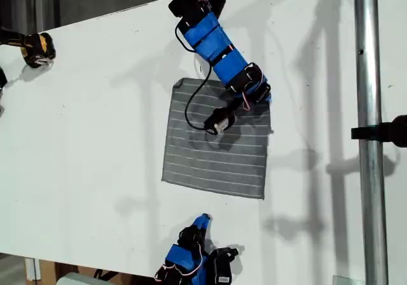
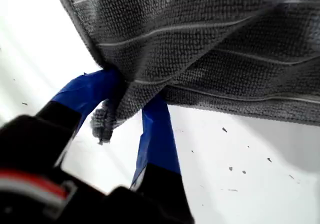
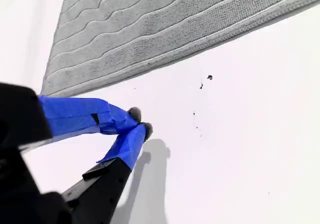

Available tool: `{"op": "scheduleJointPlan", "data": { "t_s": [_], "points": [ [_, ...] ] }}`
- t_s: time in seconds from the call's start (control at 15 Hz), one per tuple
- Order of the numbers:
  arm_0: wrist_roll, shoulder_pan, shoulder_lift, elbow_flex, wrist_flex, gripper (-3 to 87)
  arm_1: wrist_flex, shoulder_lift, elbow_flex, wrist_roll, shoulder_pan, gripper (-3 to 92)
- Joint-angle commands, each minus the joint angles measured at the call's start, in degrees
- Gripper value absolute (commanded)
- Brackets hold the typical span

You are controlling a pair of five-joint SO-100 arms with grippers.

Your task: Grasp corners of a towel and fold twice.

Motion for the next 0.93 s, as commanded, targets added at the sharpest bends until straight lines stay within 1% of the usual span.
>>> {"op": "scheduleJointPlan", "data": {
  "t_s": [0.0,0.13,0.27,0.4,0.47,0.6,0.73,0.87],
  "points": [
    [-0.9,0.6,0.4,0.0,-0.6,-1.4,0.2,-0.4,-0.7,-0.5,0.6,3.7],
    [-2.0,0.7,0.4,-0.5,-1.1,-1.4,-0.5,-0.7,-1.8,-1.7,0.5,1.0],
    [-0.4,0.5,0.3,-3.9,-1.7,-1.5,-1.4,-1.1,-1.8,-2.4,0.4,-0.1],
    [-0.1,1.3,-1.8,-10.7,0.4,-1.5,-1.6,-1.3,-1.8,-2.6,0.4,-0.1],
    [-0.4,1.9,-7.2,-15.1,0.4,-1.5,-1.8,-1.5,-1.8,-2.9,0.5,-0.1],
    [1.1,2.9,-24.7,-25.8,-2.5,-1.5,-2.2,-2.1,-1.8,-3.4,1.0,-0.1],
    [4.8,4.1,-39.8,-36.0,-5.2,-1.5,-2.3,-2.2,-1.8,-3.8,1.1,-0.1],
    [8.6,6.8,-54.7,-46.9,-5.0,-1.5,-2.0,-2.4,-1.8,-3.8,1.1,-0.1]
  ]
}}
